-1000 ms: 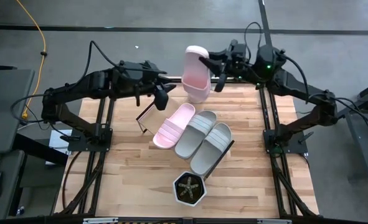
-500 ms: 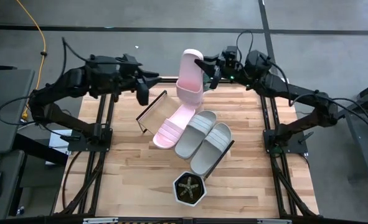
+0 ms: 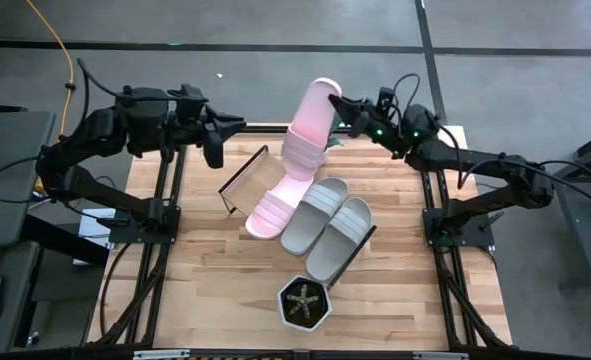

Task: Pick and place slides into the shelf
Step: Put the pink slipper on the shelf

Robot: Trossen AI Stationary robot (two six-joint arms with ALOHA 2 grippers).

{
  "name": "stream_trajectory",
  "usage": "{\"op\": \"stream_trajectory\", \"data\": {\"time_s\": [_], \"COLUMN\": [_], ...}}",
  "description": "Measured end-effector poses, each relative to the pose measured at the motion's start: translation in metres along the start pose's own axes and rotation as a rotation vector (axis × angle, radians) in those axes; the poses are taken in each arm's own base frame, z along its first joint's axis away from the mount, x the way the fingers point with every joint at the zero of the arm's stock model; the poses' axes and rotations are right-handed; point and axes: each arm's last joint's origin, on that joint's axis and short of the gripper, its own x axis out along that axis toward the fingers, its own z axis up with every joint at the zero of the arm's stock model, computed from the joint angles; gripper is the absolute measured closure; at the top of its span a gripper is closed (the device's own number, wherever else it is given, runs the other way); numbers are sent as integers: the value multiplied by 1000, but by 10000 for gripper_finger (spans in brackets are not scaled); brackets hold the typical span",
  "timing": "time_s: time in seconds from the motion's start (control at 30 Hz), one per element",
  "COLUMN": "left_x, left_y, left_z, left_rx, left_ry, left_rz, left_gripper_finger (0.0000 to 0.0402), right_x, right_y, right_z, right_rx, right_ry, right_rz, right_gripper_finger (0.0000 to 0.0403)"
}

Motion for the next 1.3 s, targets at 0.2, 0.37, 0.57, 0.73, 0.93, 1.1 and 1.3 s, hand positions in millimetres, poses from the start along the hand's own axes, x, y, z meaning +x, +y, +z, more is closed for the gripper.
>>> {"op": "stream_trajectory", "data": {"time_s": [0.2,0.37,0.57,0.73,0.93,1.1,1.3], "left_x": [0,0,0,0,0,-1,-3], "left_y": [1,1,2,3,3,6,9], "left_z": [-4,-5,-8,-9,-10,-16,-23], "left_rx": [13,23,33,38,43,105,153], "left_ry": [43,61,87,102,107,174,244], "left_rz": [-8,-3,7,13,15,32,53], "left_gripper_finger": [362,370,378,384,393,400,400], "right_x": [-7,-5,2,10,23,31,41], "right_y": [-6,-4,-7,-7,4,15,29], "right_z": [-18,-30,-50,-66,-73,-83,-99], "right_rx": [115,186,283,330,320,283,251], "right_ry": [-37,-49,-74,-64,-39,-72,-166], "right_rz": [-63,-124,-164,-189,-159,-210,-321], "right_gripper_finger": [359,359,359,359,359,359,359]}}
